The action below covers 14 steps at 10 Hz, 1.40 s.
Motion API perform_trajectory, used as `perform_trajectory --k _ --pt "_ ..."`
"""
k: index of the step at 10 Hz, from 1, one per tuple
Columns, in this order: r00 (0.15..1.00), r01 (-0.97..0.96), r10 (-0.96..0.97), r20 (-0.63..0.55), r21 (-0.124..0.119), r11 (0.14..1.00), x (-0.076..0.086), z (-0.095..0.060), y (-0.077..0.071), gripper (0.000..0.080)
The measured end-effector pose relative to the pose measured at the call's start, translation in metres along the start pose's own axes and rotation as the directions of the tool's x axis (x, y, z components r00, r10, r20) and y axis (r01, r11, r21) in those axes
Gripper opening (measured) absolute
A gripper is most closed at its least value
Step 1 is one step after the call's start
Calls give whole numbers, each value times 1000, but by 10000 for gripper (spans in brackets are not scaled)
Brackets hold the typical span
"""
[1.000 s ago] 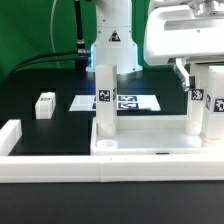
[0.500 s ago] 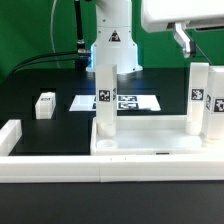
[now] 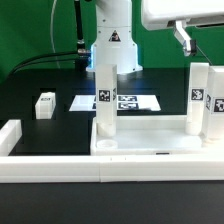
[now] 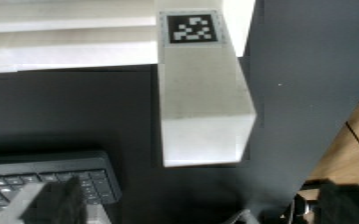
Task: Assemble desk
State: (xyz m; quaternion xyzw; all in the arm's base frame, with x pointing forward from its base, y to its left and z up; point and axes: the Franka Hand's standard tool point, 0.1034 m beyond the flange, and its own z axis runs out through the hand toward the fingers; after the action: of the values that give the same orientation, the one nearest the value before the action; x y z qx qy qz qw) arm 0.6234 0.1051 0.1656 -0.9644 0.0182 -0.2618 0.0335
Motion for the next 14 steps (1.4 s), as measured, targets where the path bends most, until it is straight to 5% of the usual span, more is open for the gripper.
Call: perform_trajectory --k 2,5,6,8,14 --pt "987 -53 52 150 4 999 -17 7 -4 649" --pt "932 -78 71 355 6 997 -21 5 1 649" --pt "922 -82 75 379 4 997 -19 6 3 649" --pt "913 -95 103 395 -41 995 -24 17 6 649" --pt "921 -14 34 388 -55 998 -13 37 2 649"
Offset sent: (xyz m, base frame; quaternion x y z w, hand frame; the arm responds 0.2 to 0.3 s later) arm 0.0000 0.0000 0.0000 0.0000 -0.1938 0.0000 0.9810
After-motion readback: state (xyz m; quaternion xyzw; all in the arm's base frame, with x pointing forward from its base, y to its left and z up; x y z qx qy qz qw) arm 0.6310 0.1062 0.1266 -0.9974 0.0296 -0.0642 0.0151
